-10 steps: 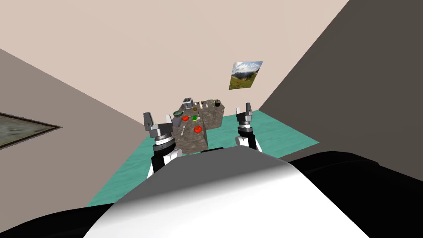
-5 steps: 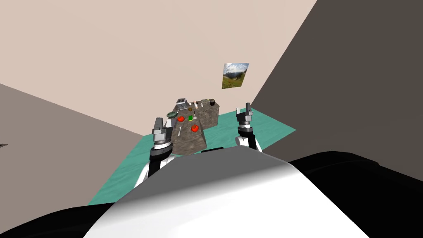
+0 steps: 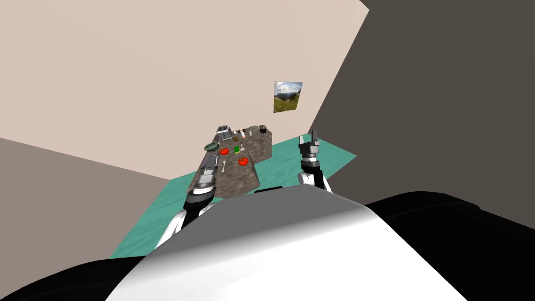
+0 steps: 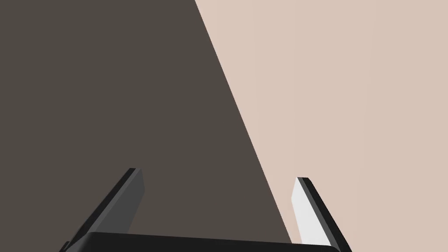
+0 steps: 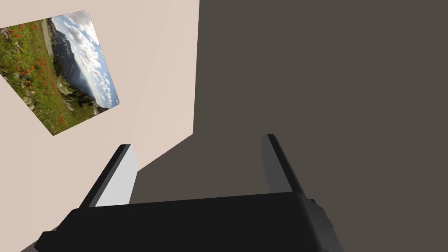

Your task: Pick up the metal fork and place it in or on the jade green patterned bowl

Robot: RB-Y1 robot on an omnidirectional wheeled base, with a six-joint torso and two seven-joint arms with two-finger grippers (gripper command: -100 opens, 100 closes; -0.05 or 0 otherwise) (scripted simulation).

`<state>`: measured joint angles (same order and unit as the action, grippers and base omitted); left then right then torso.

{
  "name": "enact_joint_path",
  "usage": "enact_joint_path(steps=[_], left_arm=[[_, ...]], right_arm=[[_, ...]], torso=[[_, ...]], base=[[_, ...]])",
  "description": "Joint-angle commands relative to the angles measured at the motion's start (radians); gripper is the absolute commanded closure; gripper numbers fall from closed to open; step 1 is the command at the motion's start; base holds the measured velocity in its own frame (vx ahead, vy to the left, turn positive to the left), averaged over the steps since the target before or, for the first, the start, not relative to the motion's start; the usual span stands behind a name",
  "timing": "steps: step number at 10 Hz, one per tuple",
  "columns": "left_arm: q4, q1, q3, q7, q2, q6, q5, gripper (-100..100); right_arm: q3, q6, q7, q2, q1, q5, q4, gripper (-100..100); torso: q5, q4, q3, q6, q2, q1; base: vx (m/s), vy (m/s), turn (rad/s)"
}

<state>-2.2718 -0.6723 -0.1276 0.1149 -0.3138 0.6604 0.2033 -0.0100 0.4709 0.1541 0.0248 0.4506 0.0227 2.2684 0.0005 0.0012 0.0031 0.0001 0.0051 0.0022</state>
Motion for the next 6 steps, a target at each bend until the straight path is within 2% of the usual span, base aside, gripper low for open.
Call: enact_joint_path(steps=[1,2,3,4,5,6], left_arm=[[0.014,-0.035,-0.03,0.05,-0.049,0.027,0.05,-100],[0.014,-0.035,-0.03,0.055,-0.049,0.027,0.073,-100],[0.027,-0.063,-0.05,0.093,-0.081,0.05,0.107,-100],[0.027,-0.063,-0.05,0.093,-0.081,0.05,0.122,-100],[0.04,-0.093,-0.069,0.13,-0.114,0.072,0.16,-100],[0.04,-0.093,-0.069,0.13,-0.114,0.072,0.172,-100]], right_arm=[[0.0,0.0,0.0,0.0,0.0,0.0,0.0,0],[0.0,0.0,0.0,0.0,0.0,0.0,0.0,0],[0.0,0.0,0.0,0.0,0.0,0.0,0.0,0],[0.0,0.0,0.0,0.0,0.0,0.0,0.0,0],[0.0,0.0,0.0,0.0,0.0,0.0,0.0,0],[0.0,0.0,0.0,0.0,0.0,0.0,0.0,0]], torso=[[0.0,0.0,0.0,0.0,0.0,0.0],[0.0,0.0,0.001,0.0,0.001,0.0],[0.0,0.0,0.0,-0.001,0.001,0.001],[0.0,0.0,0.001,0.0,0.001,0.001],[0.0,0.0,0.0,-0.001,0.0,0.0],[0.0,0.0,0.0,0.0,-0.001,0.0]], base=[[-0.101,0.011,-0.385],[-0.088,0.021,-0.146],[-0.093,0.013,-0.225],[-0.071,0.003,-0.126],[-0.067,-0.004,-0.233],[-0.054,0.004,-0.159]])
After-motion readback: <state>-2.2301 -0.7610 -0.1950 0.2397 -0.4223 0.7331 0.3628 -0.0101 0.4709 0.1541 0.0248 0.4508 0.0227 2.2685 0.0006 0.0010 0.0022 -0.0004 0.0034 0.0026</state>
